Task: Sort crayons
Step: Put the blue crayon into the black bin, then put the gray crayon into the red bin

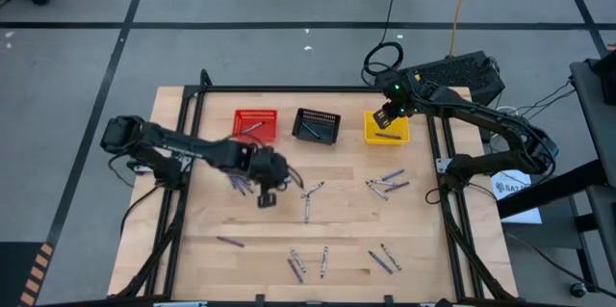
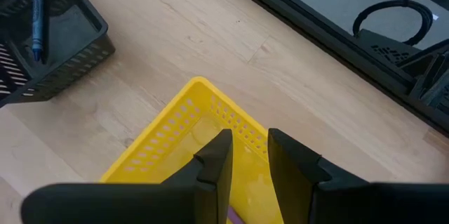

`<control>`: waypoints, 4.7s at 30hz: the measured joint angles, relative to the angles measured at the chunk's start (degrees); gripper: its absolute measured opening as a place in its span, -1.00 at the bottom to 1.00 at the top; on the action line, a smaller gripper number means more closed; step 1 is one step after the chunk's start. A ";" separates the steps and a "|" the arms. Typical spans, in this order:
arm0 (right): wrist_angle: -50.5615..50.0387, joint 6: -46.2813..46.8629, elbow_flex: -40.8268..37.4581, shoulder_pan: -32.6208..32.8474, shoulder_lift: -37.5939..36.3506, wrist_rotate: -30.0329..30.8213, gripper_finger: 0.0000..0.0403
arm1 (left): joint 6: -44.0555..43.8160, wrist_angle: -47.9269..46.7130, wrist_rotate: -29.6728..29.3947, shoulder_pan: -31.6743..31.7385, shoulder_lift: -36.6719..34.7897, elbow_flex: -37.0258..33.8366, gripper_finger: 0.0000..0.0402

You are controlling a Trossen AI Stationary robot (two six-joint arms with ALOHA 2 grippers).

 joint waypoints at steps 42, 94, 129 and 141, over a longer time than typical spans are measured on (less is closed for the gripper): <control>6.85 6.25 0.00 -0.01 0.00 0.42 -0.60 | 32.95 25.63 12.56 31.58 8.11 6.90 -0.99; 4.35 5.95 0.00 4.69 -1.28 -6.66 -0.60 | 35.07 0.08 13.99 28.28 8.26 20.55 -0.74; -13.36 37.50 0.02 43.67 -1.55 -4.50 -0.60 | 31.83 -19.28 13.74 20.44 -5.44 19.17 -0.74; -12.26 37.70 0.02 49.51 10.40 -4.07 -0.60 | 30.33 -19.30 13.74 20.41 -5.44 19.17 -0.74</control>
